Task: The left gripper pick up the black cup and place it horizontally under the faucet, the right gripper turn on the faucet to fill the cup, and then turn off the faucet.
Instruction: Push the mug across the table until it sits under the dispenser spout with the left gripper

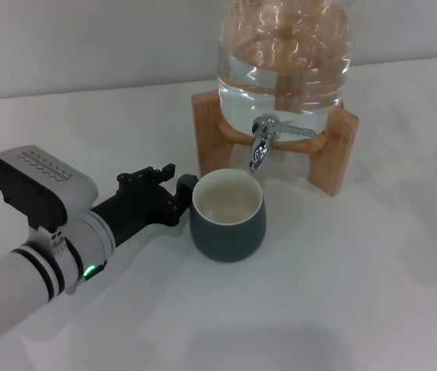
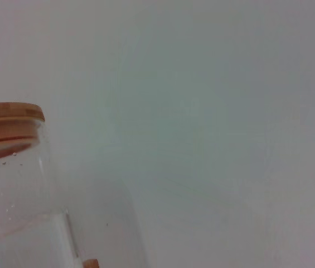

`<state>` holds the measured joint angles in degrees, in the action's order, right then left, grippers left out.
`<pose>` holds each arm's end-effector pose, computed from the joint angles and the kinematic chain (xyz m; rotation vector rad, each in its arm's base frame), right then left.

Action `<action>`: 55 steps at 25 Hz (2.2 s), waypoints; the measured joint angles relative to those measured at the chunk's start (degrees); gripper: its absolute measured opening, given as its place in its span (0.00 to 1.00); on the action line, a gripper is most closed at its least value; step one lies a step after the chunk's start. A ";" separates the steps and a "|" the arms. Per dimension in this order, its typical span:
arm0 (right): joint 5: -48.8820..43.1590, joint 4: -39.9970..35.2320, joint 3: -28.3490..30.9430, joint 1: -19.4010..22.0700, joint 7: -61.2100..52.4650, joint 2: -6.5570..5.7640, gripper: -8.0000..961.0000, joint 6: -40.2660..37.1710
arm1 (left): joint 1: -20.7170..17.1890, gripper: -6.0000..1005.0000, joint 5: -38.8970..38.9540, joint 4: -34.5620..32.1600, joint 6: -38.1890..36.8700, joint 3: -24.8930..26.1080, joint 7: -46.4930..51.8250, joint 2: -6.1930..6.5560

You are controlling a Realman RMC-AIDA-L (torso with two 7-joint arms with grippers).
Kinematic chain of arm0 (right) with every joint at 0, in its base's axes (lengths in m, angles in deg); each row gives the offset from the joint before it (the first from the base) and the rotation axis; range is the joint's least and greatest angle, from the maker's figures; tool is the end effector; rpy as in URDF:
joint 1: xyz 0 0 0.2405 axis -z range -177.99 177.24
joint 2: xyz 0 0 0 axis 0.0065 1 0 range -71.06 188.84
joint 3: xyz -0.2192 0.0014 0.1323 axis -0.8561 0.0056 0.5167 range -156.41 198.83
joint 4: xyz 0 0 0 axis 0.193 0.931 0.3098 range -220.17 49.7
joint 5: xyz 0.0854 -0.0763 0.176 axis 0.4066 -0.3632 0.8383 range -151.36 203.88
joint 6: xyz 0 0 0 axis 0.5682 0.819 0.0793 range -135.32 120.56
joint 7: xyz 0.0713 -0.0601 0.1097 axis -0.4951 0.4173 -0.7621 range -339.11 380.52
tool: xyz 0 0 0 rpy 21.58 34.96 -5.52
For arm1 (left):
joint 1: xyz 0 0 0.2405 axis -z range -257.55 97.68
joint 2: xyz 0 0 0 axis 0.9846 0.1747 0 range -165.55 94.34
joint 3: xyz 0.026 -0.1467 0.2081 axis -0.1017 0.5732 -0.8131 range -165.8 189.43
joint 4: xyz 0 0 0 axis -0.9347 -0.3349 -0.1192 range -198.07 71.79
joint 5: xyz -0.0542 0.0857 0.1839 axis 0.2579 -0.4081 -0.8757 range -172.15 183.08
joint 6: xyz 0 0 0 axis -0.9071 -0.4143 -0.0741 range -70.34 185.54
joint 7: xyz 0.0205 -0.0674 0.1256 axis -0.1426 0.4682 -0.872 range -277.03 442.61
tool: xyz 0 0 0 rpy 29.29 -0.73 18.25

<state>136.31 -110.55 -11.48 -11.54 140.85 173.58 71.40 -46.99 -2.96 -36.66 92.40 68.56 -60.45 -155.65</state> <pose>0.3855 0.2700 0.0984 -1.6849 0.7372 0.9386 -0.2222 0.3544 -0.1294 -2.3813 -0.5519 -0.5571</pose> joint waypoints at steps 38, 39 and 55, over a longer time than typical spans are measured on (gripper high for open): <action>0.07 0.09 0.10 0.24 0.18 -0.01 0.88 -0.12 | -0.20 0.45 -2.27 0.62 -2.95 -0.41 -0.51 -0.01; 0.08 0.09 0.09 0.25 0.18 -0.02 0.88 -0.12 | -0.15 0.45 -2.28 0.56 -2.97 -0.41 -0.57 0.01; 0.08 0.09 0.77 0.29 0.17 -0.16 0.88 -0.19 | 0.20 0.45 -3.25 1.32 -3.14 -0.23 -3.18 0.08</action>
<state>136.39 -110.46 -10.71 -11.24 141.02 173.42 71.21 -46.79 -6.21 -35.34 89.26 68.33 -63.63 -155.57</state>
